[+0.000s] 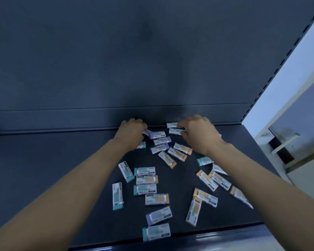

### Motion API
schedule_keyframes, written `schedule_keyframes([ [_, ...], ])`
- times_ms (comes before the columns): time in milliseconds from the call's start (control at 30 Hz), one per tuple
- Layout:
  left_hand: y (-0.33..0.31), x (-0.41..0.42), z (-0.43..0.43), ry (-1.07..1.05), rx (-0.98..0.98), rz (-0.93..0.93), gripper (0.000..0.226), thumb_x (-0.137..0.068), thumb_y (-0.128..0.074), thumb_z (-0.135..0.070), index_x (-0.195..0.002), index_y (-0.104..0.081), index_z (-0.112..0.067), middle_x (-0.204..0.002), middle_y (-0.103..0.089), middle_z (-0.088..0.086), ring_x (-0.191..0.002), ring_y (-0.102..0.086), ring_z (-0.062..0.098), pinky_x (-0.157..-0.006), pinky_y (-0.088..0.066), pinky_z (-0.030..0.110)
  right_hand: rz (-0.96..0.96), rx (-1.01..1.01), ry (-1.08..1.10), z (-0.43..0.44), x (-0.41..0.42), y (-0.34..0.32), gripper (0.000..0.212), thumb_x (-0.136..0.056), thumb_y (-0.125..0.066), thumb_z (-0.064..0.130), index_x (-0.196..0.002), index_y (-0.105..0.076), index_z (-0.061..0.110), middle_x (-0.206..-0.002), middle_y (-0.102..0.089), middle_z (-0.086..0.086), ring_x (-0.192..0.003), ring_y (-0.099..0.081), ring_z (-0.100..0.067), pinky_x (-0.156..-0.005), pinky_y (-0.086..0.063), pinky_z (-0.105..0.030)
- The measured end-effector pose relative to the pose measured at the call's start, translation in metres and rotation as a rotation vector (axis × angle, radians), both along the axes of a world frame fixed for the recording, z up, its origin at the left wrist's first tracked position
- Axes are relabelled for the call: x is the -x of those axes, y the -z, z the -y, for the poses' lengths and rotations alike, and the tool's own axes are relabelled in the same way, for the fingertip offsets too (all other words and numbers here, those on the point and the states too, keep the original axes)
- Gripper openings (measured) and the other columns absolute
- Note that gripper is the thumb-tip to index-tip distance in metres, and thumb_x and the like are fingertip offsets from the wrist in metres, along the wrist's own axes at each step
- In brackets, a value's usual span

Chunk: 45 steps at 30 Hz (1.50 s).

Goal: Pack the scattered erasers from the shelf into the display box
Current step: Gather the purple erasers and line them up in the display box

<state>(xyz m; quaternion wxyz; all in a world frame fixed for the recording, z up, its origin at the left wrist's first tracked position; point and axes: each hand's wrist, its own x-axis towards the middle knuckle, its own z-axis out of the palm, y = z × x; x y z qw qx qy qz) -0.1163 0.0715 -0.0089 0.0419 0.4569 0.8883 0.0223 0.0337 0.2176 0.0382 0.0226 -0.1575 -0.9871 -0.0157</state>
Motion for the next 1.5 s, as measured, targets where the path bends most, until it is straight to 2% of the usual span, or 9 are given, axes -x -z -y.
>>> schedule_keyframes([
  [233,0.002,-0.002,-0.006,-0.095,0.045,-0.032,0.027,-0.092,-0.049,-0.019,-0.116,-0.058,-0.012,-0.122,-0.048,0.009,-0.114,-0.041,0.028,-0.089,-0.036,0.037,0.093,0.086,-0.209,0.002,0.029,0.021,0.031,-0.095,-0.048,0.019,-0.124,-0.058,0.014,-0.123,-0.059,-0.007,-0.115,-0.048,-0.027,-0.093,-0.042,-0.036],
  [367,-0.001,-0.007,0.004,-0.142,0.044,0.001,0.028,-0.093,-0.048,-0.025,-0.116,-0.058,-0.013,-0.119,-0.054,0.009,-0.115,-0.043,0.027,-0.093,-0.034,0.035,0.134,0.111,-0.267,0.0,0.05,0.04,0.029,-0.093,-0.049,0.01,-0.121,-0.057,0.011,-0.125,-0.057,-0.007,-0.114,-0.047,-0.027,-0.082,-0.041,-0.032],
  [533,-0.007,-0.016,0.018,-0.18,-0.048,-0.036,0.022,-0.087,-0.055,-0.025,-0.104,-0.061,-0.011,-0.111,-0.058,0.008,-0.112,-0.045,0.027,-0.088,-0.033,0.035,0.154,0.131,-0.291,-0.001,0.064,0.049,0.026,-0.088,-0.051,0.0,-0.111,-0.059,0.007,-0.113,-0.062,-0.013,-0.104,-0.055,-0.03,-0.066,-0.035,-0.027],
  [700,-0.016,-0.027,0.032,-0.264,-0.134,-0.033,0.024,-0.087,-0.057,-0.023,-0.107,-0.059,-0.01,-0.11,-0.058,0.009,-0.109,-0.046,0.028,-0.092,-0.034,0.035,0.158,0.175,-0.306,-0.001,0.072,0.047,0.033,-0.084,-0.055,-0.005,-0.114,-0.063,0.005,-0.112,-0.06,-0.016,-0.101,-0.058,-0.031,-0.067,-0.038,-0.027],
  [800,-0.02,-0.036,0.04,-0.301,-0.186,-0.016,0.03,-0.087,-0.057,-0.021,-0.114,-0.059,-0.01,-0.112,-0.057,0.01,-0.109,-0.047,0.029,-0.093,-0.036,0.036,0.155,0.21,-0.303,0.001,0.073,0.043,0.029,-0.083,-0.056,-0.005,-0.11,-0.063,0.003,-0.114,-0.055,-0.016,-0.104,-0.056,-0.032,-0.076,-0.044,-0.031],
  [867,-0.022,-0.04,0.045,-0.317,-0.192,-0.014,0.03,-0.087,-0.057,-0.02,-0.115,-0.059,-0.01,-0.111,-0.056,0.009,-0.109,-0.047,0.028,-0.092,-0.035,0.035,0.138,0.217,-0.302,0.004,0.071,0.04,0.026,-0.082,-0.055,-0.008,-0.105,-0.061,0.002,-0.113,-0.053,-0.015,-0.102,-0.055,-0.032,-0.077,-0.045,-0.033],
  [1067,-0.03,-0.046,0.057,-0.352,-0.271,-0.062,0.024,-0.085,-0.057,-0.017,-0.108,-0.06,-0.01,-0.106,-0.056,0.008,-0.106,-0.047,0.028,-0.091,-0.036,0.034,-0.015,0.236,-0.316,0.015,0.073,0.025,0.019,-0.082,-0.05,-0.009,-0.089,-0.05,0.009,-0.102,-0.058,-0.015,-0.088,-0.053,-0.03,-0.065,-0.037,-0.031],
  [1300,-0.05,-0.029,0.089,-0.313,-0.398,-0.14,0.017,-0.084,-0.057,-0.014,-0.1,-0.063,-0.011,-0.097,-0.059,0.007,-0.096,-0.048,0.027,-0.083,-0.038,0.033,-0.17,0.248,-0.294,0.047,0.081,-0.011,0.013,-0.086,-0.05,-0.003,-0.094,-0.054,0.006,-0.097,-0.06,-0.013,-0.084,-0.056,-0.034,-0.069,-0.046,-0.038],
  [1500,-0.066,0.001,0.163,-0.257,-0.496,-0.143,0.013,-0.084,-0.057,-0.011,-0.095,-0.063,-0.01,-0.089,-0.056,0.004,-0.091,-0.047,0.025,-0.079,-0.043,0.036,-0.248,0.273,-0.21,0.116,0.096,-0.039,0.012,-0.086,-0.053,0.002,-0.096,-0.057,0.008,-0.1,-0.062,-0.011,-0.087,-0.058,-0.035,-0.075,-0.052,-0.042],
])
